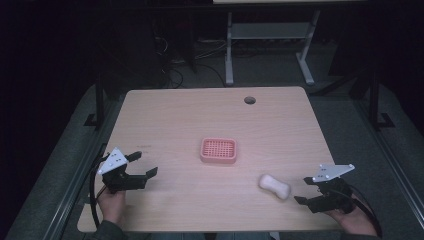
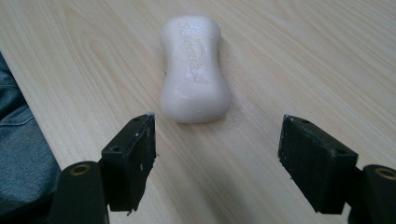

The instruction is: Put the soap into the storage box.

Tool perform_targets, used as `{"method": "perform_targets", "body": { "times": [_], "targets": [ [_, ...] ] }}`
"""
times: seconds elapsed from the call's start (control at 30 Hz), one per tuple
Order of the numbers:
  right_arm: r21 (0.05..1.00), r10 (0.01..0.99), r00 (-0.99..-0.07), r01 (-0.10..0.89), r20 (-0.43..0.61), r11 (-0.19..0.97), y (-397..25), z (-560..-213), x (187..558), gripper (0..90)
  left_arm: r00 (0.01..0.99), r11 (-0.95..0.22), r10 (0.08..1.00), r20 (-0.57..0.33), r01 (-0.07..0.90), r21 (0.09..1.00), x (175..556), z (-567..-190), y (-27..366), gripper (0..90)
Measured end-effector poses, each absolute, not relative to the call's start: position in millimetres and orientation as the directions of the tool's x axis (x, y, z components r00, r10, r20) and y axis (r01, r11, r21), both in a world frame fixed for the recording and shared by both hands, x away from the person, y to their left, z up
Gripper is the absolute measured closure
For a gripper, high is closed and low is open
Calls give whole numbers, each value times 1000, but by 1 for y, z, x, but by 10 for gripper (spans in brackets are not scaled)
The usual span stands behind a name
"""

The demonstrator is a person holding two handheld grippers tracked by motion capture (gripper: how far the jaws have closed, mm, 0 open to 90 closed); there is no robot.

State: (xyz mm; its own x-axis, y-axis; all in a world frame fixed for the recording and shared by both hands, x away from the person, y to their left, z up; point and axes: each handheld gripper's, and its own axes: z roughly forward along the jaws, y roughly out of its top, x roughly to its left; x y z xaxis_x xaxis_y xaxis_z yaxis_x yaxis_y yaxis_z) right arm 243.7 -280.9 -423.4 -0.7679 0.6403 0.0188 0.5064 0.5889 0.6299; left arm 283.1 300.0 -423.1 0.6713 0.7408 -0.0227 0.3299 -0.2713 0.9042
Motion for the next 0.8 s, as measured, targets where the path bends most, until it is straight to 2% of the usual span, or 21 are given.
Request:
{"method": "perform_targets", "body": {
  "times": [0.8],
  "targets": [
    [583,579,-815,467,-8,665,-250,-415,261,268,666,-264,746,-21,325,908,283,-422,302,140]
  ]
}}
